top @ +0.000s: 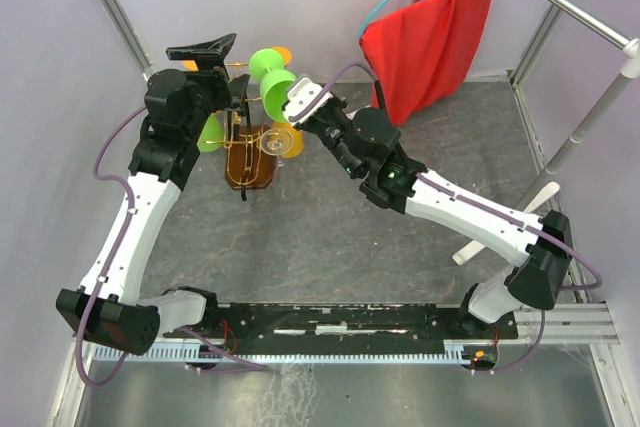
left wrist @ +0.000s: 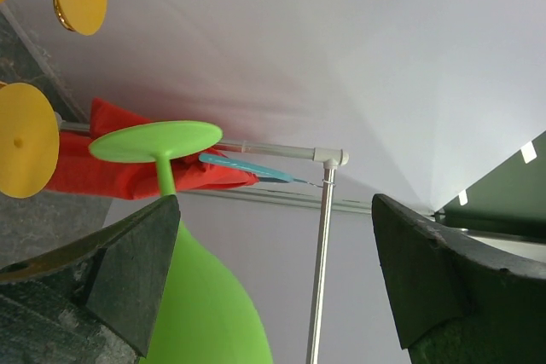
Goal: Place the wine glass upside down on the wine glass rack
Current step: Turn the wine glass upside down at the wine rack.
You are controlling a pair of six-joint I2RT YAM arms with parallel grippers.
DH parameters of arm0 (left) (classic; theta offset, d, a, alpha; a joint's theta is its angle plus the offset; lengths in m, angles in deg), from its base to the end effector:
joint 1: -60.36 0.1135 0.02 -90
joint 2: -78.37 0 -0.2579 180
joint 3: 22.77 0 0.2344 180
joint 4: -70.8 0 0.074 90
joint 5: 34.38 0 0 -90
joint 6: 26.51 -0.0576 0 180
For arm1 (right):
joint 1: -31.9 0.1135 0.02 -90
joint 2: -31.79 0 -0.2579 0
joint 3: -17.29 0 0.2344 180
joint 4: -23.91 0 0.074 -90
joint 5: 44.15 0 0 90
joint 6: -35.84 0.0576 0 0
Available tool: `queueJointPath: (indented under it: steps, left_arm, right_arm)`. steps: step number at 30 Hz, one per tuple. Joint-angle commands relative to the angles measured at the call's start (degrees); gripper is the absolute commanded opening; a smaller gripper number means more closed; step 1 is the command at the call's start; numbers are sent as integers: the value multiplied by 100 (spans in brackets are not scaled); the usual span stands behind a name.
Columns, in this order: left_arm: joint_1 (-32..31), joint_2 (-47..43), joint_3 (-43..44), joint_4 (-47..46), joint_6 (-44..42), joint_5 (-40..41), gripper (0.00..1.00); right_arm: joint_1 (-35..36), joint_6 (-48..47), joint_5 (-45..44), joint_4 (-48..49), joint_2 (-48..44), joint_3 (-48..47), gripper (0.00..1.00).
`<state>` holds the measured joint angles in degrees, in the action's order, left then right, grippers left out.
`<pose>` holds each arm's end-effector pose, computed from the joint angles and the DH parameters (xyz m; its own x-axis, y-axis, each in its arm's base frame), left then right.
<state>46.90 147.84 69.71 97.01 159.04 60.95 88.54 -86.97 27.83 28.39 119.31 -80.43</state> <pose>0.2701 -0.0591 0.4393 -0.1356 -0.9865 0.0914 -0.0677 -0.0828 -0.9943 0.2151 0.2943 0.4453 0.4583 -0.2409 -0.8555 -0.4537 0.7643 -0.4583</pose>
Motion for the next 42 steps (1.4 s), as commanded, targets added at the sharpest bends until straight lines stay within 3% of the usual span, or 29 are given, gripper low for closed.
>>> queueJointPath:
  steps: [1, 24, 42]
  left_arm:
    - [31, -119, 40, -121, 219, -181, 98]
    - [29, -230, -501, -423, 253, -784, 85]
    - [36, -433, -720, -262, 219, -800, 90]
  right_arm:
    - [-123, -224, 266, 982, 129, -128, 1]
    - [-203, 609, 1380, 1601, 438, -389, 1]
    - [-236, 398, 1290, 1620, 397, -385, 1]
